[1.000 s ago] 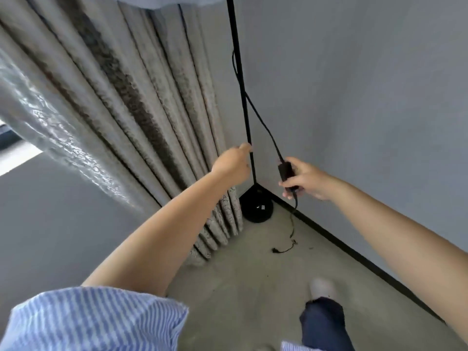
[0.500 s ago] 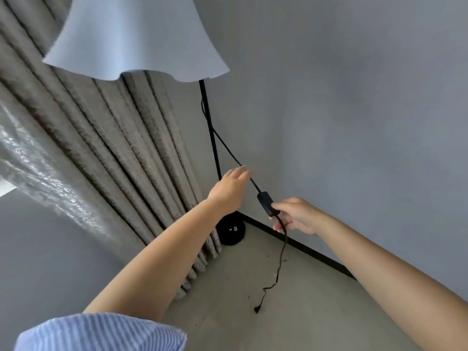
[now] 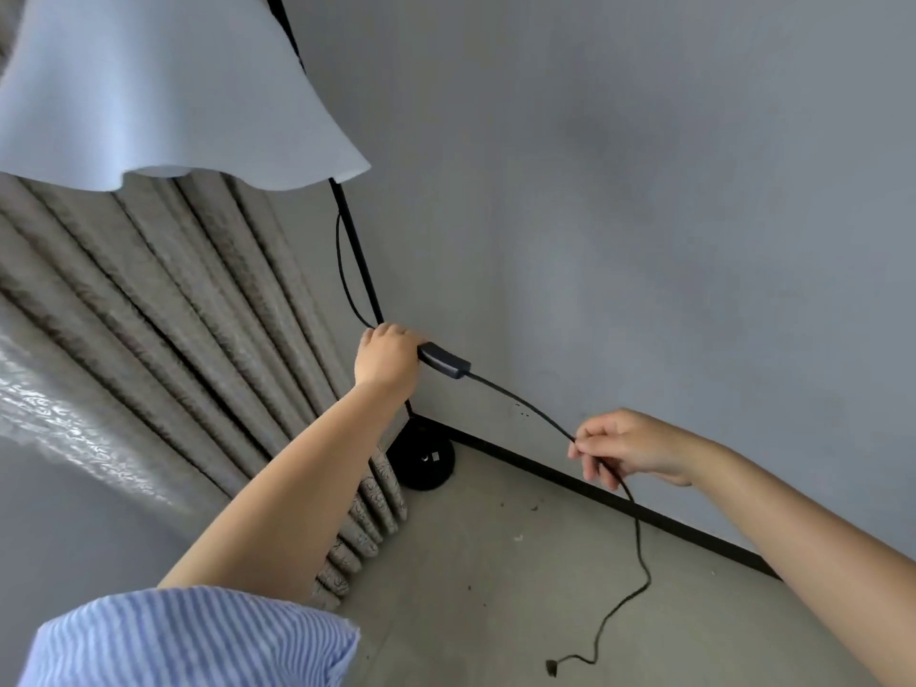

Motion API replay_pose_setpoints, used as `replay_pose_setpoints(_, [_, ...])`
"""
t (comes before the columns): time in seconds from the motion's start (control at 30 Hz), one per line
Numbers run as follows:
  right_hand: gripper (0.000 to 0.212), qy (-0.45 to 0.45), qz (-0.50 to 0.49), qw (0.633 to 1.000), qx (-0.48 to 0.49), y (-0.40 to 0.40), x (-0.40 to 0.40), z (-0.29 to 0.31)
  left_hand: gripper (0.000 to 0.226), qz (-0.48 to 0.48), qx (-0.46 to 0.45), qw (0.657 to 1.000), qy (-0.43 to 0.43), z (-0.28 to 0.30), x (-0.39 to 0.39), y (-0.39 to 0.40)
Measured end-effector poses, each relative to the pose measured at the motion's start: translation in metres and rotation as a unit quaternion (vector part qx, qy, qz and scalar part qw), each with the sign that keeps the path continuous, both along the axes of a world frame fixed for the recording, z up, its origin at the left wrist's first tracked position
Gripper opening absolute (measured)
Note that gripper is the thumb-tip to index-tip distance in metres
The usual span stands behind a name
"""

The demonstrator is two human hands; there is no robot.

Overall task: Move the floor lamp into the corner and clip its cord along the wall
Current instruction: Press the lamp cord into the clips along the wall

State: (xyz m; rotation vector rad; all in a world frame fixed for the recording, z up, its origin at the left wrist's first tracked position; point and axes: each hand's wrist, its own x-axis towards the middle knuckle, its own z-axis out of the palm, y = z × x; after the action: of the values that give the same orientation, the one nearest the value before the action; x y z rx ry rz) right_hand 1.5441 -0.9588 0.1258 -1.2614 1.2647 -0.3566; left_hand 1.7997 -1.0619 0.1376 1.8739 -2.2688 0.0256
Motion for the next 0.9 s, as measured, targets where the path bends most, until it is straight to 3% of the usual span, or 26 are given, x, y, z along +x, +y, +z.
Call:
replay_pose_setpoints(0.2, [0.029,0.076,0.039,0.996,-0.034,0.012,-0.011,0.000,0.023,-0.072,0.082,0.991,-0.077,0.000,-0.002,0.001])
replay_pose_setpoints(0.27, [0.028,0.076,0.024,0.996,-0.046,0.011,-0.010,0.002,0.040,-0.116,0.096,0.983,-0.102,-0.003,-0.007,0.002])
replay_pose_setpoints(0.33, [0.028,0.079,0.027,0.996,-0.039,0.010,-0.009,0.003,0.052,-0.185,0.080,0.962,-0.182,-0.007,-0.010,0.003])
replay_pose_setpoints(0.43, [0.026,0.087,0.058,0.994,-0.013,0.012,-0.009,-0.003,0.034,-0.302,0.057,0.930,-0.204,-0.020,-0.023,0.008])
replay_pose_setpoints(0.5, [0.023,0.109,0.076,0.991,0.001,0.013,-0.012,-0.011,0.029,-0.350,0.098,0.913,-0.186,-0.032,-0.036,0.013])
replay_pose_setpoints(0.63, [0.023,0.173,0.053,0.983,0.004,0.007,-0.038,-0.026,0.025,-0.278,0.173,0.924,-0.195,-0.053,-0.040,-0.007])
replay_pose_setpoints(0.7, [0.025,0.224,0.028,0.974,-0.002,0.007,-0.057,-0.032,0.019,-0.228,0.180,0.925,-0.246,-0.062,-0.032,-0.021])
replay_pose_setpoints(0.83, [0.024,0.289,-0.020,0.956,-0.036,-0.014,-0.077,-0.053,0.024,-0.215,0.215,0.864,-0.401,-0.087,-0.011,-0.056])
replay_pose_setpoints(0.9, [0.023,0.278,-0.049,0.955,-0.092,-0.038,-0.071,-0.065,0.025,-0.219,0.266,0.858,-0.381,-0.104,-0.010,-0.076])
